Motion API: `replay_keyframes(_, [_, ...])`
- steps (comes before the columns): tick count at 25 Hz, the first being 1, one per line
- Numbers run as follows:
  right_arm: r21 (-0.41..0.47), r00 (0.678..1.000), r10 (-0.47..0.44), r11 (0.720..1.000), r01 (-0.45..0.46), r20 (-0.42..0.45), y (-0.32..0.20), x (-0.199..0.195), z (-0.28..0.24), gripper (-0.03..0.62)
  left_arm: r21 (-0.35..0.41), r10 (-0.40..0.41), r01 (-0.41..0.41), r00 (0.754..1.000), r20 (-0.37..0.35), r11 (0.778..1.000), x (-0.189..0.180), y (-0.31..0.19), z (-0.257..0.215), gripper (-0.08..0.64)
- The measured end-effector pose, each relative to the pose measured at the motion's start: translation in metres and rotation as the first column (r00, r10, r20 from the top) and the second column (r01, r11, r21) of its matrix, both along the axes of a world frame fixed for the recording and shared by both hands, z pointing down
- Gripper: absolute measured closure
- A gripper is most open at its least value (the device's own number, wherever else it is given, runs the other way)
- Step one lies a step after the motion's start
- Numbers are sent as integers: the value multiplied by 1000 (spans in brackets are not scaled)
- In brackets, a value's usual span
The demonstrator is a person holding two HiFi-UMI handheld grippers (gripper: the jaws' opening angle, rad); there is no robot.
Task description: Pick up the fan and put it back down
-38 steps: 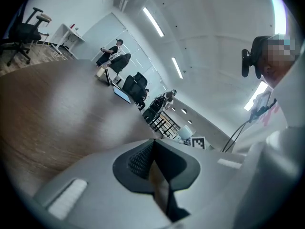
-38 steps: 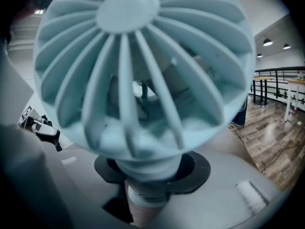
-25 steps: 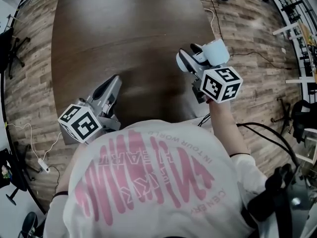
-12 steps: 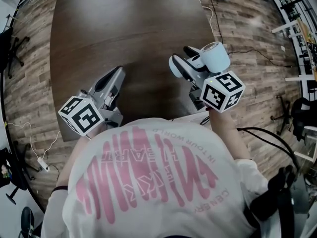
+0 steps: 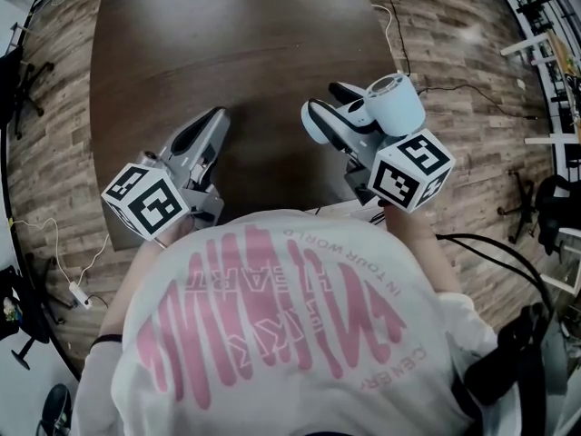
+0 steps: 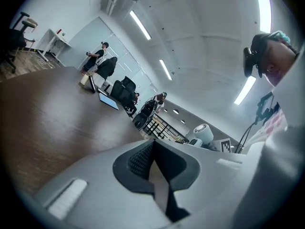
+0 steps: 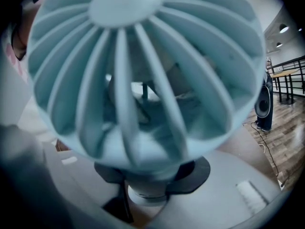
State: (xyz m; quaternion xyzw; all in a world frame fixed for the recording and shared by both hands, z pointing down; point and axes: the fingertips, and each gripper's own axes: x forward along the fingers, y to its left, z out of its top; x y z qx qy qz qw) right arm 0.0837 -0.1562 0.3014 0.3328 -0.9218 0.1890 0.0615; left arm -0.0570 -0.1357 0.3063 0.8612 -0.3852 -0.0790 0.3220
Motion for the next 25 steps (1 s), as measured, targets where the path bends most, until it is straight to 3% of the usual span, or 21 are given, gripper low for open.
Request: replay_keyframes(25, [-7, 1000, -3, 1000, 3, 14, 3, -2, -1, 387, -3, 50, -50, 998, 33, 999, 8, 0, 6, 544])
